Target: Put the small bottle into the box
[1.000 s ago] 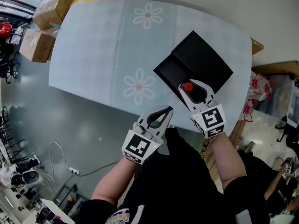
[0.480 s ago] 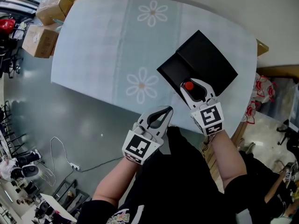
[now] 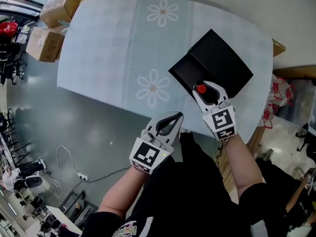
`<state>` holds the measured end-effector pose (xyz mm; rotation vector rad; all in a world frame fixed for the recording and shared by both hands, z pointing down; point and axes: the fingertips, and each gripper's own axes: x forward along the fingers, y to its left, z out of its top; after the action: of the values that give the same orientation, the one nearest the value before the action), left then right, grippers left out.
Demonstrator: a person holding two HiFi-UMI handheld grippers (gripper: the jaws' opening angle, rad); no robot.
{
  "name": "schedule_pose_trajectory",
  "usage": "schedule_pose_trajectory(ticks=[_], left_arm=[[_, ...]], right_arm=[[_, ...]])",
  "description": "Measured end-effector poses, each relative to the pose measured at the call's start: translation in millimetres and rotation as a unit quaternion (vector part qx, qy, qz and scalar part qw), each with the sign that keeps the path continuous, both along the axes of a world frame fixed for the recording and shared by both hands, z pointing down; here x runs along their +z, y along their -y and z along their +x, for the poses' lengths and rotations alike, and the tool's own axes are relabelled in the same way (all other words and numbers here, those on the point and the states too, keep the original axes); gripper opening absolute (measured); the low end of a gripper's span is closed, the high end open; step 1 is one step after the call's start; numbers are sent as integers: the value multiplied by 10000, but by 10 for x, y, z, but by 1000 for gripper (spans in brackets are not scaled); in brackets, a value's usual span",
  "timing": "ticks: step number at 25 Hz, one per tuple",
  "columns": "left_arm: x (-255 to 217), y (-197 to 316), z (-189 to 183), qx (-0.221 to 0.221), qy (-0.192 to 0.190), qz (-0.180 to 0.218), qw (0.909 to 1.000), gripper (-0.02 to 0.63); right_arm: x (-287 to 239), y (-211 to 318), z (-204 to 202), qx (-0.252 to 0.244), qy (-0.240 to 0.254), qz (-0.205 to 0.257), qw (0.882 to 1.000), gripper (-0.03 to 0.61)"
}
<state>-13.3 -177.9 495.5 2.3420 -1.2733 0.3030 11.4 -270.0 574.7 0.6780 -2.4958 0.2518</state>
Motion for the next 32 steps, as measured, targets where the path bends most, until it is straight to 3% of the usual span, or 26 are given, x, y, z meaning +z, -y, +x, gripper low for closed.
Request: schedule_pose_trajectory(ticks=[4,14,17,21,25,32], left_arm=[[-48,-90,-12,183,-20,95,9998,8],[-343,-436,-158,693,-66,401,9968,8],[-455,-543,-182,837,-81,577,9948,8],[-620,-673,-186,1010,-141,782,9917,8],[-759,-823,-231,1161,-263,918,9886,8],[-976,-1106,-360,1322,-403,1060,9847,8]], right_arm=[[37,-100,-15,-3,-142,-22,9999,164],[-424,-403,196,833,-143,302,9960,173],[-677,-566,224,1070,80,425,9933,156],[-1057,-784,276,1463,590,500,9862,12],[-1388,-1055,256,1714,1013,488,9788,9],[-1881,-1612,114,1805,1205,804,9729,9]])
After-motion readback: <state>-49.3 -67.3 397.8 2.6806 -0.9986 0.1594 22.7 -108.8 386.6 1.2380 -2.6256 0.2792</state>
